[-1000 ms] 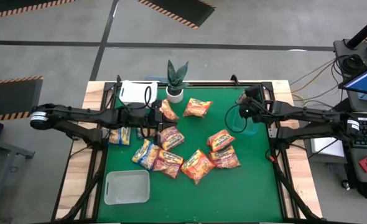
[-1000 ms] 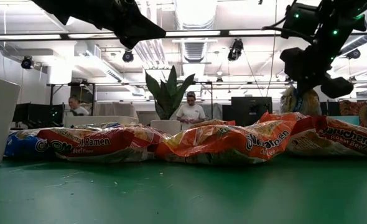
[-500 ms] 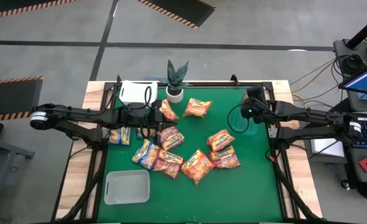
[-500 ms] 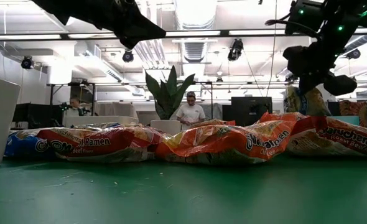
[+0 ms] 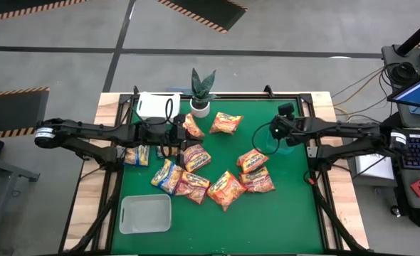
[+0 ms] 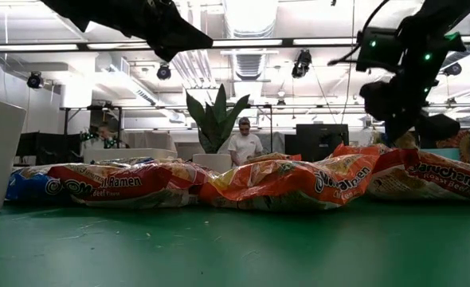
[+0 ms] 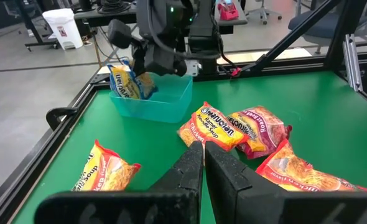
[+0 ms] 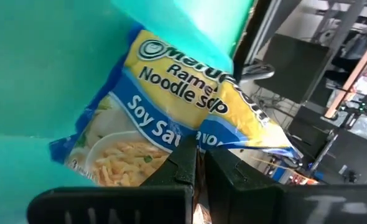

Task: Sort Maruchan noodles
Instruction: Put the blue noodle pack into the blue bin

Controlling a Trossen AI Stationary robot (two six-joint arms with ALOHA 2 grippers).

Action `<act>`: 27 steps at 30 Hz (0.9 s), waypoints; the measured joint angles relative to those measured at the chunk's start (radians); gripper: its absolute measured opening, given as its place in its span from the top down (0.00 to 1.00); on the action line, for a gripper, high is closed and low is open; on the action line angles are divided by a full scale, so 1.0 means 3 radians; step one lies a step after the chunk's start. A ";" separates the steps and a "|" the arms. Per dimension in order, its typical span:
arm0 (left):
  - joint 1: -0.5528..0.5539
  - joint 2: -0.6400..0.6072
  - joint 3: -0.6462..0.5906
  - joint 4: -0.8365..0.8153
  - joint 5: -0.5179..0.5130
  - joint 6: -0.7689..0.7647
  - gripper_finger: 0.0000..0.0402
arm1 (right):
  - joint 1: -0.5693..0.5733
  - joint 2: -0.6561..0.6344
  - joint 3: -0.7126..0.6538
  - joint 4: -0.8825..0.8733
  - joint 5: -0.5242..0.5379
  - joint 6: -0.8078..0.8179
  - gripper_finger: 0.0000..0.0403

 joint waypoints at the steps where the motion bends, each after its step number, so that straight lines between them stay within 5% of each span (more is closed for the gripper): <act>1: -0.0001 0.0000 0.0000 0.0000 0.0000 0.0000 1.00 | 0.0000 0.0044 0.0000 0.0000 0.0005 0.0001 0.98; 9: -0.0001 0.0000 0.0000 0.0000 0.0000 -0.0055 1.00 | 0.0000 0.0260 0.0026 0.0075 0.0338 0.0485 0.95; 27: 0.0000 0.0000 -0.0020 -0.0178 0.0000 -0.0408 1.00 | 0.0003 -0.0096 0.0134 0.0037 0.0355 0.0836 0.60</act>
